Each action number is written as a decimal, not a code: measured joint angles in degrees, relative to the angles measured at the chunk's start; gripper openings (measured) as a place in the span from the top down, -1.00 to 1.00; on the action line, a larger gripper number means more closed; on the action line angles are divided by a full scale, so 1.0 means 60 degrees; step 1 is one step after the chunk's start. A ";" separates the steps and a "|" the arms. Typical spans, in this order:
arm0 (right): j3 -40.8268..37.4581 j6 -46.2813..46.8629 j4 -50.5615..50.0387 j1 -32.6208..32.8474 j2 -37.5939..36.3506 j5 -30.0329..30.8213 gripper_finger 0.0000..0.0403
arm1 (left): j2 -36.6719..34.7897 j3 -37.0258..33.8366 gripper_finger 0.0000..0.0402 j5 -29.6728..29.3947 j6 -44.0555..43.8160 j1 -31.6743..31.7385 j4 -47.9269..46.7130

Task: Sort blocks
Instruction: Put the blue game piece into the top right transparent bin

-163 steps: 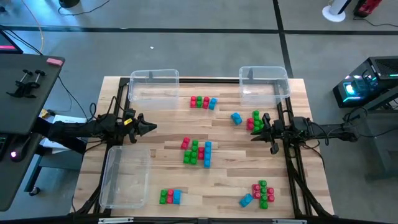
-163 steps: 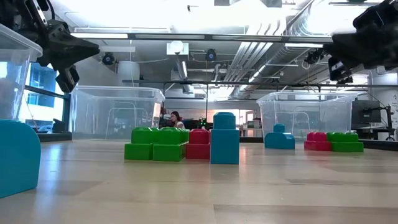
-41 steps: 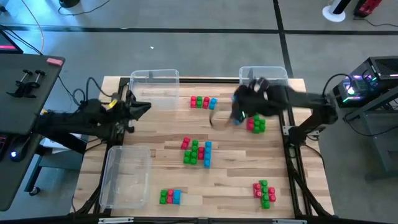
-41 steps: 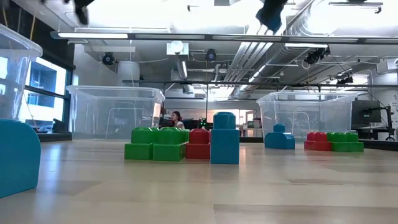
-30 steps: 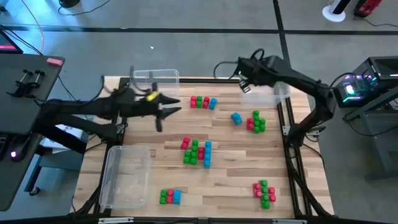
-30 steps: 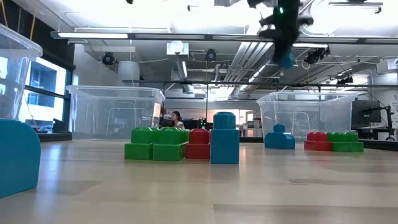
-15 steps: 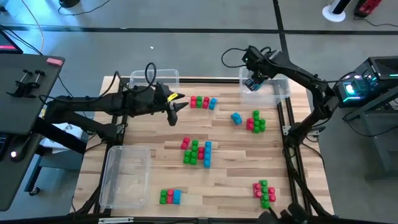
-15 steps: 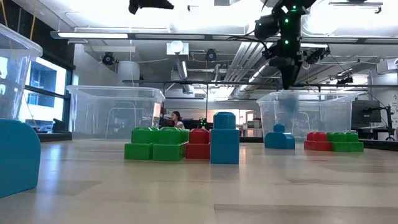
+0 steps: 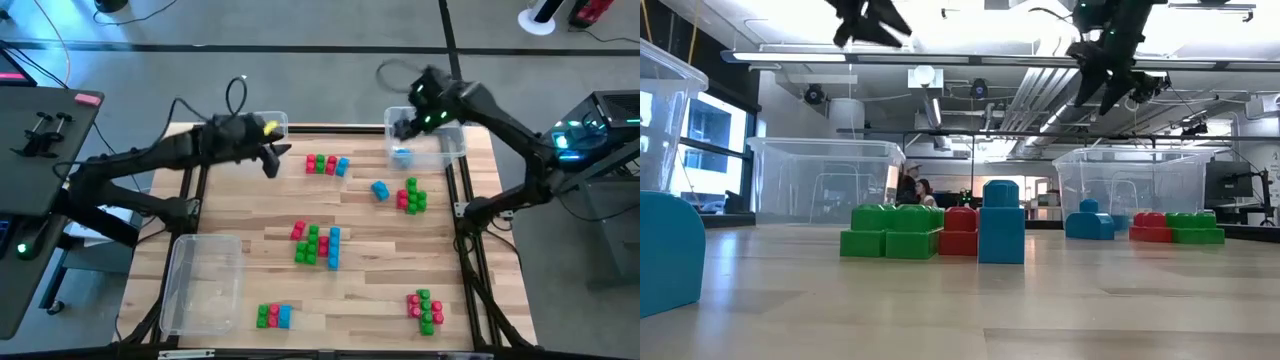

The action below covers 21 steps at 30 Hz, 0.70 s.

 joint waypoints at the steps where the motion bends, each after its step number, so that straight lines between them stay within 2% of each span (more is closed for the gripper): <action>1: -0.0198 0.0321 -0.0021 0.0503 -0.0010 -0.0022 0.19 | 0.0014 -0.0007 0.16 0.0650 0.0003 0.0416 -0.0096; 4: -0.0748 0.1092 0.0188 0.2227 -0.0011 0.0192 0.22 | 0.0061 -0.0018 0.16 0.2514 0.0102 0.1267 0.0066; 6: -0.1016 0.1715 0.0295 0.3275 0.0072 0.1149 0.23 | 0.0046 -0.0018 0.16 0.3340 0.0433 0.1554 0.0199; 9: -0.1395 0.3301 0.0211 0.4238 0.0186 0.2766 0.24 | 0.0016 -0.0018 0.16 0.3991 0.0886 0.1672 0.0431; 12: -0.2180 0.4896 0.0659 0.4767 0.0283 0.2917 0.24 | 0.0010 -0.0015 0.16 0.4604 0.1231 0.1672 0.0556; 17: -0.4011 0.5642 0.2408 0.5015 0.0305 0.2652 0.24 | 0.0054 -0.0015 0.16 0.5259 0.1347 0.1553 0.0549; 21: -0.4803 0.5997 0.2933 0.4856 0.0305 0.2851 0.24 | 0.0054 -0.0015 0.16 0.5290 0.1271 0.1482 0.0596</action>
